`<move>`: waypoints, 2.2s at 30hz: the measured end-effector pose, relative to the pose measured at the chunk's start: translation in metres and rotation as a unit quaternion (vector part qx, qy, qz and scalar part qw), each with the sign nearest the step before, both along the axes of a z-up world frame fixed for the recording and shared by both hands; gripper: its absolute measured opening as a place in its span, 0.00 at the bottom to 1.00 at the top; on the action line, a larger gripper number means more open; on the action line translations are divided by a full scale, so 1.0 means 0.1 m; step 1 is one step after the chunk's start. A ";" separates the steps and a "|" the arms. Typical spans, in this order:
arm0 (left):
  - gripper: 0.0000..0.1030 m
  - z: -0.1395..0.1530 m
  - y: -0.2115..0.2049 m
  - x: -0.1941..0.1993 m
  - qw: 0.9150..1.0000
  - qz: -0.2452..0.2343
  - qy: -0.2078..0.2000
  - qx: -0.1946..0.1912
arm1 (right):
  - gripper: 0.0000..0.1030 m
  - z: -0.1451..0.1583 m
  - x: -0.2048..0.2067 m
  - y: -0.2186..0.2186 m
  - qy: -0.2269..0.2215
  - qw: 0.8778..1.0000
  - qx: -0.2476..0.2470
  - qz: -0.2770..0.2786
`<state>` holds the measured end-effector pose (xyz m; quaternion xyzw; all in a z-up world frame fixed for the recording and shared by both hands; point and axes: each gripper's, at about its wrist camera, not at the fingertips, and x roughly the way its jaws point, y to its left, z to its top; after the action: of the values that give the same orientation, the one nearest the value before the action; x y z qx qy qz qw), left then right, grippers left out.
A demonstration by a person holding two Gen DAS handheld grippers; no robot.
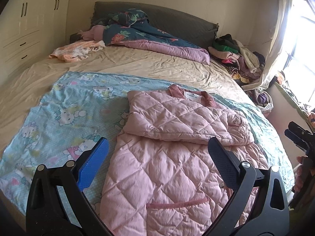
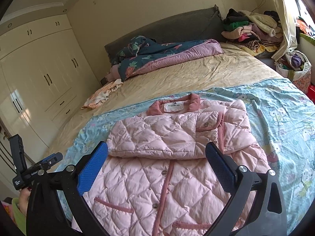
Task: Fold large clothes
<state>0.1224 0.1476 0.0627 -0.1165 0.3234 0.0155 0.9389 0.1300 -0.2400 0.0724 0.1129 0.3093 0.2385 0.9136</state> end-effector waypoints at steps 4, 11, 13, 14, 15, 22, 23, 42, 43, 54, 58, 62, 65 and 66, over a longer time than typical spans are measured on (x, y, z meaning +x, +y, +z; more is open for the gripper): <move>0.92 -0.01 0.01 -0.11 1.000 0.003 -0.002 -0.001 | 0.96 0.03 -0.10 -0.06 -0.006 1.000 -0.001 -0.002; 0.92 -0.06 0.04 -0.28 1.000 0.006 -0.002 0.001 | 0.96 0.07 -0.30 -0.22 -0.020 1.000 -0.003 -0.010; 0.92 -0.09 0.05 -0.33 1.000 0.008 -0.002 -0.003 | 0.96 0.06 -0.35 -0.26 -0.021 1.000 -0.001 -0.010; 0.92 -0.11 0.05 -0.35 1.000 0.008 -0.001 -0.006 | 0.96 0.06 -0.38 -0.27 -0.023 1.000 -0.003 -0.009; 0.92 -0.12 0.06 -0.37 1.000 0.008 0.000 -0.007 | 0.96 0.06 -0.40 -0.28 -0.024 1.000 -0.005 -0.009; 0.92 -0.23 0.05 -0.51 1.000 0.010 0.004 -0.007 | 0.96 -0.02 -0.54 -0.34 -0.022 1.000 -0.014 -0.013; 0.92 -0.25 0.04 -0.53 1.000 0.010 0.005 -0.008 | 0.96 -0.04 -0.56 -0.35 -0.022 1.000 -0.016 -0.014; 0.92 -0.60 -0.06 -0.83 0.999 -0.009 0.032 0.003 | 0.96 -0.26 -0.93 -0.65 -0.010 0.998 -0.049 -0.026; 0.92 -0.62 -0.06 -0.84 0.999 -0.009 0.033 0.003 | 0.96 -0.28 -0.94 -0.66 -0.008 0.998 -0.051 -0.026; 0.92 -0.86 -0.04 -0.97 0.998 -0.008 0.058 0.013 | 0.96 -0.48 -1.06 -0.82 0.013 0.996 -0.075 -0.037; 0.92 -0.94 -0.03 -1.01 0.998 -0.008 0.068 0.015 | 0.96 -0.61 -1.08 -0.89 0.027 0.995 -0.081 -0.045; 0.92 -1.03 -0.01 -1.04 0.997 -0.005 0.080 0.019 | 0.96 -0.72 -1.09 -0.97 0.039 0.994 -0.087 -0.051; 0.92 -1.10 0.00 -1.06 0.996 -0.003 0.088 0.022 | 0.96 -0.80 -1.11 -1.02 0.049 0.993 -0.093 -0.055; 0.92 -1.12 0.01 -1.07 0.996 -0.003 0.090 0.023 | 0.96 -0.83 -1.12 -1.03 0.052 0.993 -0.094 -0.056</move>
<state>0.0154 0.1485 -0.0493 -0.0923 0.4067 0.0305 0.9084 0.0183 -0.3435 -0.0104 0.0557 0.3707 0.1501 0.9149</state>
